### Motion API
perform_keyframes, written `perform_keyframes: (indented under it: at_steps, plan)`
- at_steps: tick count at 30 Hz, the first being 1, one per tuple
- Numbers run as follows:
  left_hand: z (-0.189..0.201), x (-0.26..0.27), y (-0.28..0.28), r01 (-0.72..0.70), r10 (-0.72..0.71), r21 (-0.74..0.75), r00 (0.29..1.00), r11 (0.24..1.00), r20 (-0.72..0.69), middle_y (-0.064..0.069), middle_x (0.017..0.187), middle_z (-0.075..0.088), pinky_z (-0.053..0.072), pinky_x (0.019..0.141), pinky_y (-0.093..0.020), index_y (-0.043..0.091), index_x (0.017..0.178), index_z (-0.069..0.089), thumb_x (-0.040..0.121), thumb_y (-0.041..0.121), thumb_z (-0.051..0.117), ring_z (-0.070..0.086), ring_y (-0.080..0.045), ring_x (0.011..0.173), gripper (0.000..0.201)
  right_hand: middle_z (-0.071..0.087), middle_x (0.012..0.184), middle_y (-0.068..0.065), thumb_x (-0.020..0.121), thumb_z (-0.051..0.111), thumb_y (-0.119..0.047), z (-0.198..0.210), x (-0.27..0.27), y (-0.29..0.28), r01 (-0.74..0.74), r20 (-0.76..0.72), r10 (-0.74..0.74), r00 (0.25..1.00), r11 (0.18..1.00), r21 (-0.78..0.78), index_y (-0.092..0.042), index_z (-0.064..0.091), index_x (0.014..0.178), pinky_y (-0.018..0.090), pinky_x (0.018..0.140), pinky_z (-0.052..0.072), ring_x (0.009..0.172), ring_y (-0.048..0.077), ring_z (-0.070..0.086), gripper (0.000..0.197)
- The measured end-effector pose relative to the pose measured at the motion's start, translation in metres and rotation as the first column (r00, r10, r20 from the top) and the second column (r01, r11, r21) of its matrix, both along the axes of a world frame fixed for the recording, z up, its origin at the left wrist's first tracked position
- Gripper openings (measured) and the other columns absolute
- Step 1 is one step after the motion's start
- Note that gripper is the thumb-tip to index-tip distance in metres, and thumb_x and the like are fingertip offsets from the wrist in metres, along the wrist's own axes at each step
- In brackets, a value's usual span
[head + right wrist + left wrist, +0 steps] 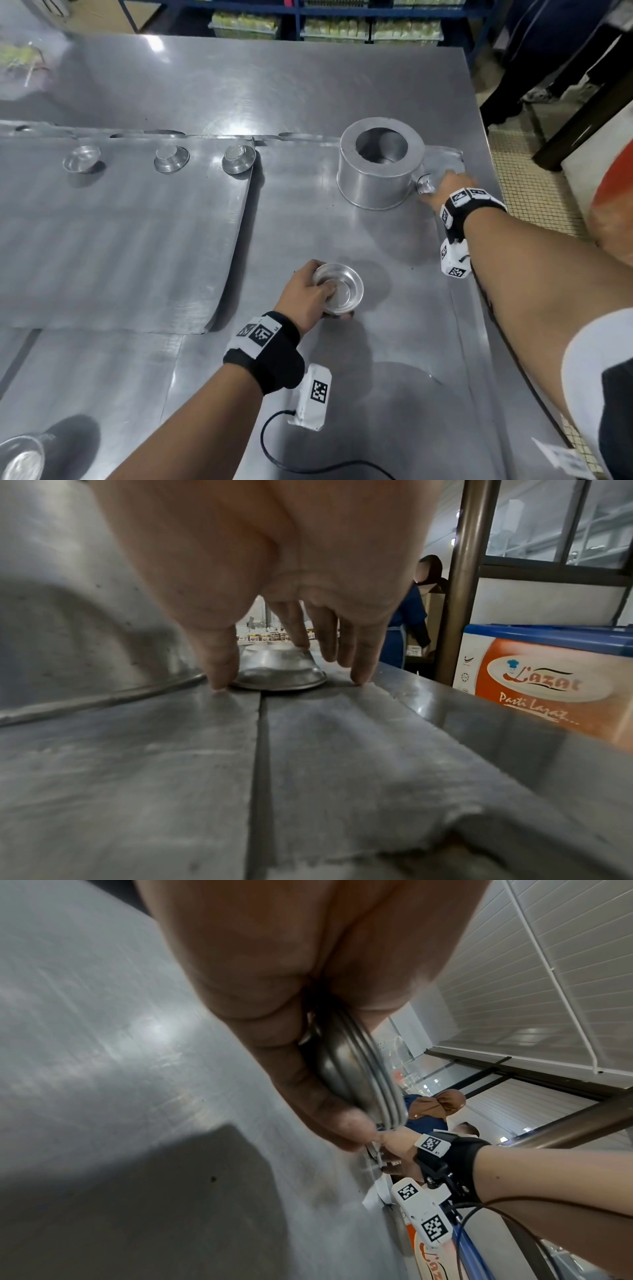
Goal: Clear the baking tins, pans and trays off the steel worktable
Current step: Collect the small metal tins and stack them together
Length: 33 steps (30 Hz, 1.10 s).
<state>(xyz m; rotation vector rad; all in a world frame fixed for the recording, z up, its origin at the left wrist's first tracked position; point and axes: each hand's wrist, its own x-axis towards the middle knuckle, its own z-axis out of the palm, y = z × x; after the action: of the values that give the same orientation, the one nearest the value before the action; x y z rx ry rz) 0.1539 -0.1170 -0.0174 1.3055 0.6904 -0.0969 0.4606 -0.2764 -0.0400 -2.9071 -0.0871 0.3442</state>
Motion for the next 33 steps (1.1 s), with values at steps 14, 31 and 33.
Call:
perform_keyframes:
  at_steps: [14, 31, 33]
  plan:
    - [0.015, -0.033, 0.005, 0.042, -0.042, 0.004, 0.999, 0.999, -0.011, -0.023, 0.099, 0.058, 0.06, 0.062, -0.048, -0.005, 0.111, 0.052, 0.093, -0.01, 0.047, 0.066, -0.043, 0.068, 0.02, 0.054, 0.127, 0.021, 0.073, 0.084, -0.024, 0.02, -0.063, 0.0, 0.077, 0.142, -0.128, 0.982, 0.945, 0.319, -0.002, 0.041, 0.131, 0.044, 0.092, 0.051, 0.115, 0.039, 0.056, 0.075]
    - [0.035, -0.139, 0.039, 0.028, -0.029, -0.091, 0.999, 0.995, -0.017, -0.022, 0.103, 0.055, 0.061, 0.06, -0.049, -0.001, 0.102, 0.056, 0.089, -0.006, 0.055, 0.062, -0.045, 0.085, 0.014, 0.056, 0.114, 0.003, 0.058, 0.092, -0.034, 0.059, -0.326, 0.039, -0.255, 0.318, 0.013, 0.948, 0.631, 0.733, -0.029, 0.045, 0.106, 0.02, 0.084, 0.054, 0.1, 0.018, 0.062, 0.067]
    - [0.037, -0.15, 0.046, 0.004, -0.006, -0.11, 1.0, 0.994, -0.014, -0.021, 0.105, 0.056, 0.06, 0.065, -0.056, -0.005, 0.106, 0.057, 0.089, 0.002, 0.062, 0.063, -0.046, 0.089, 0.019, 0.06, 0.113, 0.003, 0.059, 0.093, -0.029, 0.063, -0.356, 0.047, -0.256, 0.291, 0.019, 0.957, 0.533, 0.807, -0.031, 0.047, 0.104, 0.02, 0.088, 0.054, 0.101, 0.015, 0.065, 0.064]
